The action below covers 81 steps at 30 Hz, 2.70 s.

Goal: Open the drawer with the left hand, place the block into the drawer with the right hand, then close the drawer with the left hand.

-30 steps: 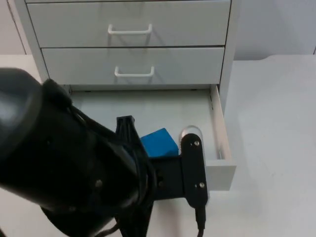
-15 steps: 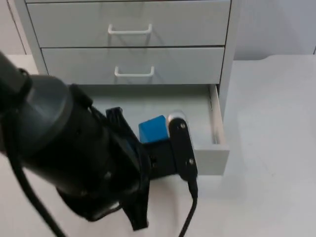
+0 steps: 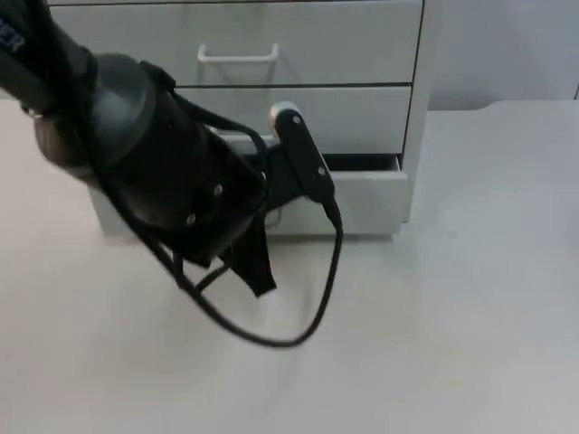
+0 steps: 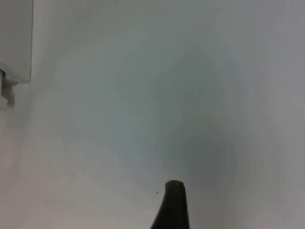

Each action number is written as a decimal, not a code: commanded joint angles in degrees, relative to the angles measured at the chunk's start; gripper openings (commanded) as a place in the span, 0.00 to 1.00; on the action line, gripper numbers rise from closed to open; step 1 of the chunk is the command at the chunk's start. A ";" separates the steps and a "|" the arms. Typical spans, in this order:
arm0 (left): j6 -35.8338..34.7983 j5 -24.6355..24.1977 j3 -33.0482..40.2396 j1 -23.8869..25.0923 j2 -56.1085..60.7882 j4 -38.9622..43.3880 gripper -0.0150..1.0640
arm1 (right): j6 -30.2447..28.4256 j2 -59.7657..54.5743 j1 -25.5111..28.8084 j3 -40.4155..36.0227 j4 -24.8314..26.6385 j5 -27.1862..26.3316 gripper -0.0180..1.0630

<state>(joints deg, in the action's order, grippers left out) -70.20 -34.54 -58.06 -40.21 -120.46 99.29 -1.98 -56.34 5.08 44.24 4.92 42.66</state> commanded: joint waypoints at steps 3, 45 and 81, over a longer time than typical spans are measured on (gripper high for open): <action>-0.75 -1.24 -3.32 2.35 -1.63 0.66 0.01 | -0.39 0.50 0.41 -0.18 -0.18 -0.59 0.63; 40.58 -6.20 -4.50 -5.05 12.00 -55.17 0.01 | -0.39 0.50 0.41 -1.57 -0.30 -1.25 0.63; 61.01 -2.85 2.43 22.86 51.93 -88.77 0.01 | -3.35 0.50 0.41 -1.57 2.10 -0.44 0.63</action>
<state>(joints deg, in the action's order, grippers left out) -9.43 -37.89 -55.97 -18.47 -69.37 11.71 -4.48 -56.25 5.12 42.72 6.43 42.17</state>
